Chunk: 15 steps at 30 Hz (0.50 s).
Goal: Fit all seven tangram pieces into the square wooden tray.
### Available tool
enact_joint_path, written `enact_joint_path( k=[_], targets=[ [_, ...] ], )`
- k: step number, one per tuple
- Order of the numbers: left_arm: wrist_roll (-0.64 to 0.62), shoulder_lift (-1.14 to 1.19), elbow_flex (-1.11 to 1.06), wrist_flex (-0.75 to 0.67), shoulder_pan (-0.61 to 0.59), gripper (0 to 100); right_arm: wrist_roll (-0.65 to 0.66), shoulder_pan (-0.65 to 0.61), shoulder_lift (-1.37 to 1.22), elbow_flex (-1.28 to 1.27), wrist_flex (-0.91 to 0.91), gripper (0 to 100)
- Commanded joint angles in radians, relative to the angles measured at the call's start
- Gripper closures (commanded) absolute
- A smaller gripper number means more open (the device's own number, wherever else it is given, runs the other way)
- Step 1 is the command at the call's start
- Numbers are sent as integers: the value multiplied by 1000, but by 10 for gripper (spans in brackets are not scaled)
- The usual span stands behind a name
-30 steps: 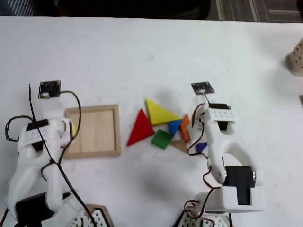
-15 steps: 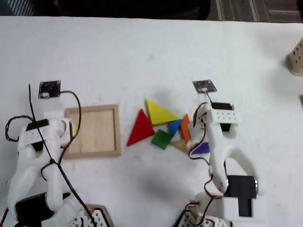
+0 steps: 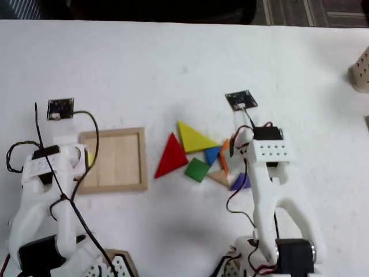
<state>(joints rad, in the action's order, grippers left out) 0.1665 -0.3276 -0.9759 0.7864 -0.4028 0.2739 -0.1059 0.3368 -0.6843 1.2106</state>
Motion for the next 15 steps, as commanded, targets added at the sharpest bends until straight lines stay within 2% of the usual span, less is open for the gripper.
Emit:
enact_joint_path(
  k=[1, 5, 7, 10, 15],
  targets=[
    [8, -42, 6, -29, 10, 849, 206, -7, 71, 29, 65, 865],
    [8, -42, 6, -29, 10, 849, 789, -27, 82, 29, 219, 865],
    [8, -42, 6, -29, 10, 849, 997, 7, 79, 29, 252, 863],
    [8, -42, 6, -29, 10, 849, 1218, 65, 74, 23, 252, 800],
    [8, -42, 6, -29, 4, 849, 1405, 125, 74, 6, 203, 584]
  ],
)
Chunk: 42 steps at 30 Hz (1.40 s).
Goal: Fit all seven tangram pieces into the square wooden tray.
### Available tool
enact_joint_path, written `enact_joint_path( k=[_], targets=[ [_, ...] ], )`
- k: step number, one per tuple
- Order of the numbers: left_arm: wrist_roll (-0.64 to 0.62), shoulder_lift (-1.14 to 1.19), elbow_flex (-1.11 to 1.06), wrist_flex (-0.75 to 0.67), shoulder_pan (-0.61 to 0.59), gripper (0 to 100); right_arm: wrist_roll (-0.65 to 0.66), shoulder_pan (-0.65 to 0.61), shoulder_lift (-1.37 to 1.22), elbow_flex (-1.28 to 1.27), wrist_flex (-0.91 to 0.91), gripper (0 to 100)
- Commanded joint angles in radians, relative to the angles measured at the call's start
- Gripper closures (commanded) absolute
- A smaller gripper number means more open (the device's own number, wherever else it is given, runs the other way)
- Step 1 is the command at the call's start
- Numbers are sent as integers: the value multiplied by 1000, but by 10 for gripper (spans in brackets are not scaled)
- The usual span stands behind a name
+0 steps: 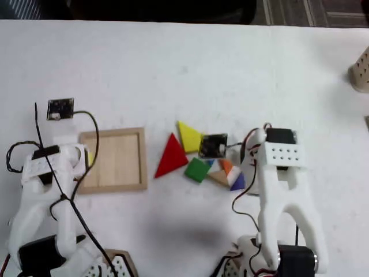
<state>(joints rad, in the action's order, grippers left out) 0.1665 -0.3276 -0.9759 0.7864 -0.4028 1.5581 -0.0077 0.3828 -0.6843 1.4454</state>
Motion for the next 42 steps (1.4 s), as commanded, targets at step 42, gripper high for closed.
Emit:
enact_joint_path(
  k=[42],
  targets=[
    [8, -42, 9, -29, -5, 849, -60, 1, 30, -427, -791, 947]
  ],
)
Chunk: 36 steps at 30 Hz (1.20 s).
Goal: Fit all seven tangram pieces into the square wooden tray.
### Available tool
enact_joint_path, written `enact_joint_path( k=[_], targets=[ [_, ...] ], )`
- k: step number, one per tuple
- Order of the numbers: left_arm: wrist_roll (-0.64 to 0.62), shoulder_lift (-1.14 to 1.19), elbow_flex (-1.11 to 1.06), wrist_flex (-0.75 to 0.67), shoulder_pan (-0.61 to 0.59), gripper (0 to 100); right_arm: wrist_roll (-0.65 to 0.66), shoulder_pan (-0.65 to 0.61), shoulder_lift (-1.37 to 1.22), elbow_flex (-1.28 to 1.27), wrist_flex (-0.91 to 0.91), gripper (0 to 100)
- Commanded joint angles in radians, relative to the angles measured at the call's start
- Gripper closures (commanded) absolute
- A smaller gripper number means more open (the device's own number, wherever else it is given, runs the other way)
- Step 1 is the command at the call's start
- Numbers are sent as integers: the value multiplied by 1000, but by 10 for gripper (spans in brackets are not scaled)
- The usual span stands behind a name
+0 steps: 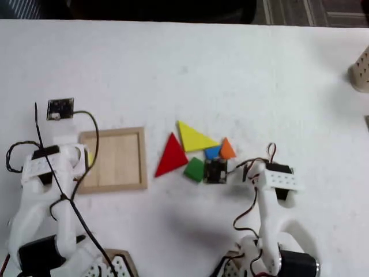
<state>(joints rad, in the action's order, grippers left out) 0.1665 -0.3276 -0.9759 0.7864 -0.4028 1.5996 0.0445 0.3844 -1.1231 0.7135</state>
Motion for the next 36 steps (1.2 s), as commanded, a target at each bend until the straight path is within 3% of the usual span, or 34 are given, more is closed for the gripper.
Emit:
enact_joint_path(
  k=[1, 4, 10, 13, 20, 23, 26, 29, 36],
  targets=[
    [8, -42, 9, -29, -5, 849, -141, -54, 31, 12, -59, 944],
    [8, -42, 9, -29, -5, 849, -276, -56, 27, 54, 12, 937],
    [8, -42, 9, -29, -5, 849, -629, -54, 27, 299, 412, 936],
    [8, -42, 9, -29, -5, 849, -709, -65, 27, 368, 541, 937],
    [8, -42, 8, -29, -5, 849, -715, -79, 27, 376, 547, 930],
    [8, -42, 8, -29, -5, 849, -712, -79, 27, 365, 545, 831],
    [8, -42, 8, -29, -5, 849, -545, -85, 27, 313, 535, 695],
    [8, -42, 8, -29, -5, 849, -361, -97, 27, 255, 532, 655],
    [8, -42, 8, -29, -5, 849, -351, -99, 27, 146, 337, 655]
  ],
)
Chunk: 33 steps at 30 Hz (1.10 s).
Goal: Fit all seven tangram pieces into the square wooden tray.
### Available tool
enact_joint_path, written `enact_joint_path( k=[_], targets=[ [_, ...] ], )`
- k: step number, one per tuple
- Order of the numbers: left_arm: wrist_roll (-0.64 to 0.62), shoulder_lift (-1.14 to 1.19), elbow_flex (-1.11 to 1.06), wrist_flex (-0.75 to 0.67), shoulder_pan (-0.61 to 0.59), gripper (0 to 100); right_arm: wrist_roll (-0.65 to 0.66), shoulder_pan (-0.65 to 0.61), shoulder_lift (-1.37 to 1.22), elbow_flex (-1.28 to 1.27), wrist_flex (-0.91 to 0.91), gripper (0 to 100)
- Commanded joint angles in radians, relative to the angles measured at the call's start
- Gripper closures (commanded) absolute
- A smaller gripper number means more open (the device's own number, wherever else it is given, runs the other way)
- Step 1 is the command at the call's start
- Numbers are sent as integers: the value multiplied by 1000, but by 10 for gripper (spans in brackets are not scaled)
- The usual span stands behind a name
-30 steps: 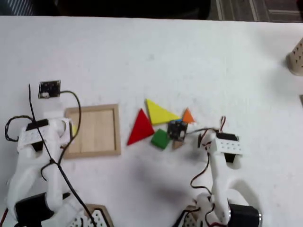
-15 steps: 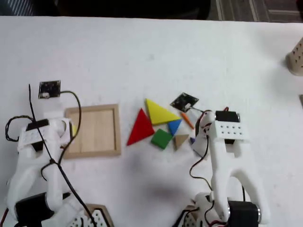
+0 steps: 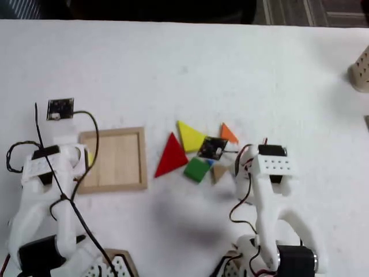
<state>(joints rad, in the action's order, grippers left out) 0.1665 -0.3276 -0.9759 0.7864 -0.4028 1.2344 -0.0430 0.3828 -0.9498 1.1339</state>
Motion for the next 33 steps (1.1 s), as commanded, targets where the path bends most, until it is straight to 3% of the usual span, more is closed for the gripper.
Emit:
enact_joint_path(
  k=[1, 7, 11, 22, 33],
  targets=[
    [8, -42, 8, -29, -5, 849, 12, -12, 28, -44, -122, 655],
    [8, -42, 8, -29, -5, 849, 14, 8, 28, -77, -217, 657],
    [8, -42, 8, -29, -5, 849, 18, 10, 28, -74, -217, 724],
    [8, -42, 8, -29, -5, 849, 61, 10, 19, -31, -105, 700],
    [8, -42, 8, -29, -5, 849, 52, 28, -308, 213, -22, 723]
  ],
)
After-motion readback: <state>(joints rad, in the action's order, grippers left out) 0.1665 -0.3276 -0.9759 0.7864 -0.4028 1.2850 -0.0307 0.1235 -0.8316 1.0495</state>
